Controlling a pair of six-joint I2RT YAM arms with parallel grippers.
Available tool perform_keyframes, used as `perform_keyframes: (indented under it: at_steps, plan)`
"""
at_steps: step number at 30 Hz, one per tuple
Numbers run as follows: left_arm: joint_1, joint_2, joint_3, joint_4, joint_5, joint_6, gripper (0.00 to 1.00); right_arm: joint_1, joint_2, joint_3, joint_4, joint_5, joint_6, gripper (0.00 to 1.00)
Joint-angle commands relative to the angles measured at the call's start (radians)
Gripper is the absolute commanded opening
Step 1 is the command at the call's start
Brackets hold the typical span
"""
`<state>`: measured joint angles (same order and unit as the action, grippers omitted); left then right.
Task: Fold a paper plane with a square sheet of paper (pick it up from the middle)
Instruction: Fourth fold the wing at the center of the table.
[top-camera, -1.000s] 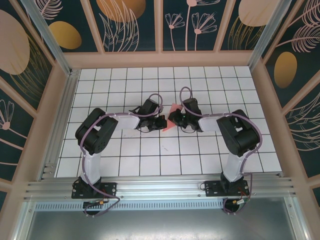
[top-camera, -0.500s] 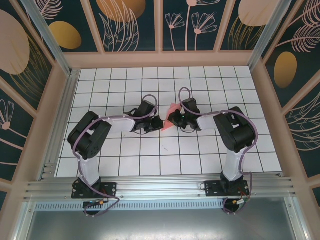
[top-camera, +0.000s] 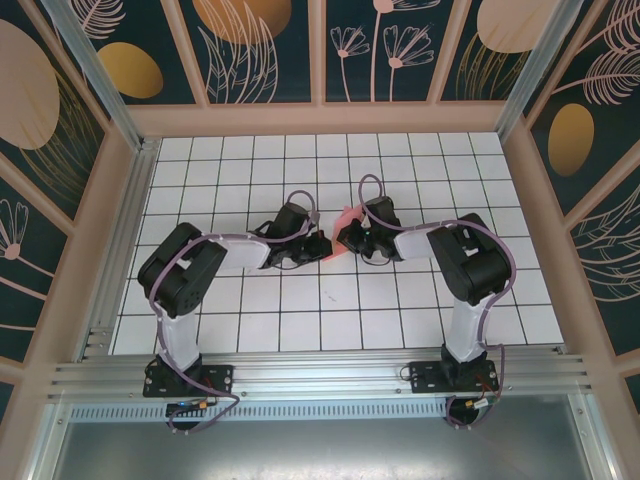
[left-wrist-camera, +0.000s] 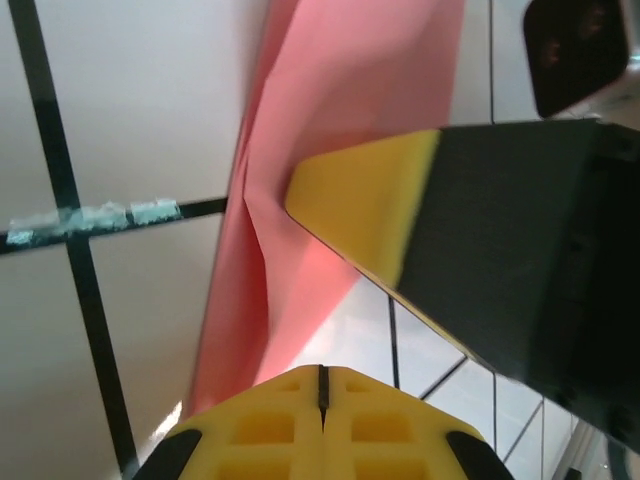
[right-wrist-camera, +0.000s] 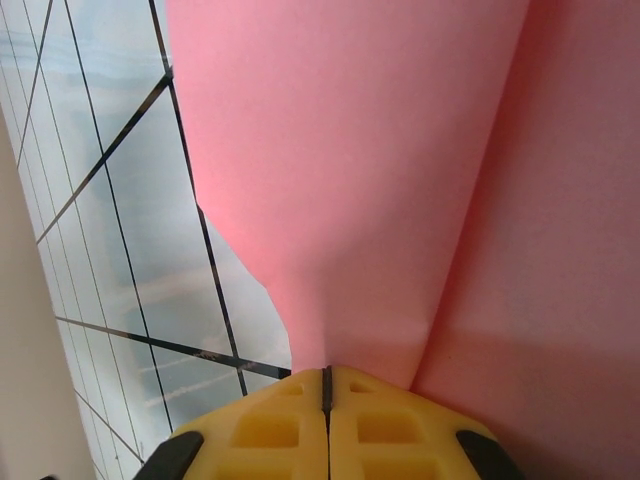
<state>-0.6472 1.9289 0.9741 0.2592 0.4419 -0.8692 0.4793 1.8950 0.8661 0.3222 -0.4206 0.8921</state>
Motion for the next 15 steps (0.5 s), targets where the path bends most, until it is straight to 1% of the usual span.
perform_keyframes:
  at_steps: [1,8,12,15]
  plan:
    - [0.001,0.038,0.048,-0.009,0.009,0.013,0.0,-0.009,0.018,0.006,-0.04,0.001,0.015,0.08]
    - [0.001,0.071,0.082,-0.178,-0.119,0.027,0.0,-0.017,-0.036,-0.023,0.012,0.008,0.01,0.08]
    - [0.001,0.096,0.083,-0.239,-0.143,0.01,0.0,-0.016,-0.092,-0.026,0.005,0.032,-0.041,0.1]
    - [0.001,0.111,0.081,-0.258,-0.147,0.008,0.0,-0.01,-0.099,-0.013,-0.019,0.018,-0.071,0.11]
